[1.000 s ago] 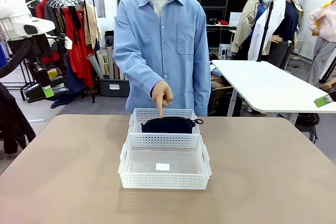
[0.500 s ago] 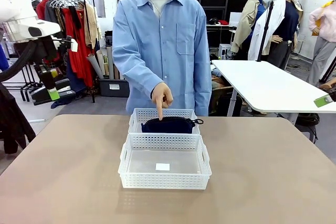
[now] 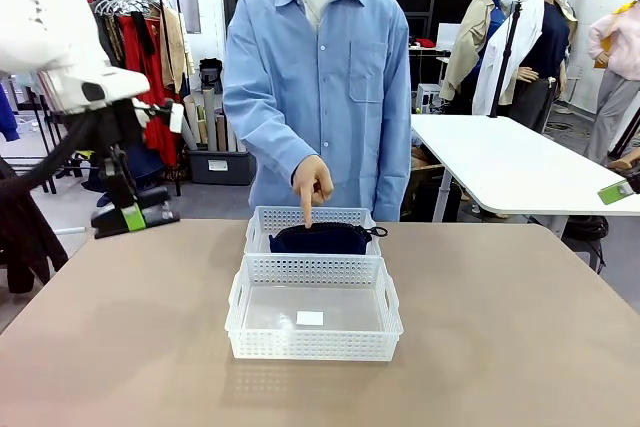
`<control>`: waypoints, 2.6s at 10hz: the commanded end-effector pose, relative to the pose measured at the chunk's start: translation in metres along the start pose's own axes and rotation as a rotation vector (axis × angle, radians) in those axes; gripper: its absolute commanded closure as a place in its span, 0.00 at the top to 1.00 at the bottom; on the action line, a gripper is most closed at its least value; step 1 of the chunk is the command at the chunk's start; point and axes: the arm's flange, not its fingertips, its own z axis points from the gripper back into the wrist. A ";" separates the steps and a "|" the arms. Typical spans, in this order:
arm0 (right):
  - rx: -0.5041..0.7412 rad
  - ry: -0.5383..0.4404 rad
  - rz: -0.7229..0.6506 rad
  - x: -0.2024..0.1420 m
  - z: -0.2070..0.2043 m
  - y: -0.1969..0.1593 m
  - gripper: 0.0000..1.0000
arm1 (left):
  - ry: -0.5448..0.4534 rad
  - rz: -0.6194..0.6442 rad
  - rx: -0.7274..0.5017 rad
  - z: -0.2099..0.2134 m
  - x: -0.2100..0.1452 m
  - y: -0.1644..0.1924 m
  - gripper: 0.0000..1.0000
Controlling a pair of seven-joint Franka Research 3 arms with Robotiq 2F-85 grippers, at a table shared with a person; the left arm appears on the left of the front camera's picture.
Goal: Distribute items into two baskets.
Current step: Place the picked Stapler into the Organizing basket as instructed by the person.
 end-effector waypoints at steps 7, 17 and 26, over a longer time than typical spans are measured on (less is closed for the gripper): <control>-0.002 0.002 0.003 0.001 0.002 0.000 1.00 | 0.034 -0.218 -0.080 -0.061 0.076 -0.019 0.00; -0.002 0.002 0.003 0.001 0.002 0.000 1.00 | 0.004 -0.362 -0.014 -0.125 0.154 -0.062 0.00; -0.002 0.002 0.003 0.001 0.002 0.000 1.00 | 0.027 -0.345 0.027 -0.178 0.223 -0.034 0.00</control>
